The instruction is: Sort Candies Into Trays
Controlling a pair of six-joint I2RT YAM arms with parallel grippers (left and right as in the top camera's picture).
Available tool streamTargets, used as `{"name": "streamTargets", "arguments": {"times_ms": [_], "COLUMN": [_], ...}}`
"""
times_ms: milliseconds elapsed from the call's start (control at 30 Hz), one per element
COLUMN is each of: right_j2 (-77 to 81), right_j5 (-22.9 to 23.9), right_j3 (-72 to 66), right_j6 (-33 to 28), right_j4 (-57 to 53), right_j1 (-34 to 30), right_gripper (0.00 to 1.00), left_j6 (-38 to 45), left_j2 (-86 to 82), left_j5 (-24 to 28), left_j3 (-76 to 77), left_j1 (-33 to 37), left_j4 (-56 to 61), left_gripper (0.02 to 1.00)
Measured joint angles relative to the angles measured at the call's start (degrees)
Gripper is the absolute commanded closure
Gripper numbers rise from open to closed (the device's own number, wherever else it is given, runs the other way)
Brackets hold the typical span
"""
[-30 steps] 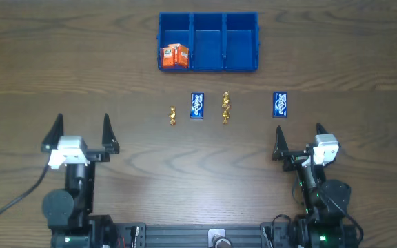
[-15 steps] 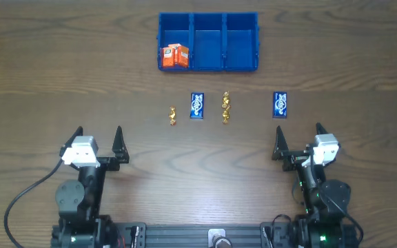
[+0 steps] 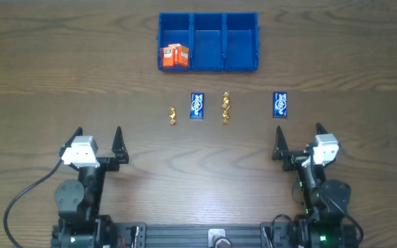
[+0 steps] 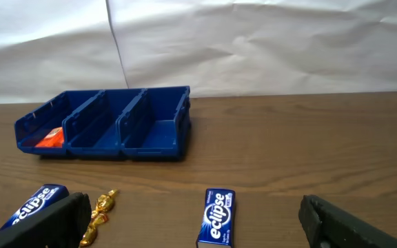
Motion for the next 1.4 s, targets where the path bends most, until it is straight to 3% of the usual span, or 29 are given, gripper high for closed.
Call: {"name": "streamTargets", "arguments": {"times_ms": [667,867,1200,1400], "right_j2": [6.01,27.41,70.99,92.76], "right_j5": [-0.04,-0.04,-0.07,-0.09], "right_j3": [3.45,25.29,70.23,81.96], "right_j6": [0.02,-0.11,-1.31,-1.33], "right_j4": [-0.50,-8.22,-45.35,-54.62], "right_j1": [-0.07,-0.22,-0.24,-0.24], "right_gripper": [0.003,0.003,0.003,0.003], "left_j6": [0.00,0.00,-0.02,-0.02], "left_j2": [0.00,-0.07,-0.07,-0.07], "left_j5": [-0.04,-0.15,-0.44,-0.42], "left_j3": [0.00,0.02,0.04,0.07], "left_j1": [0.00,0.00,0.00,0.00], "left_j4": [-0.02,-0.07,-0.11,-0.11], "left_gripper": [0.020,0.020,0.020,0.020]}}
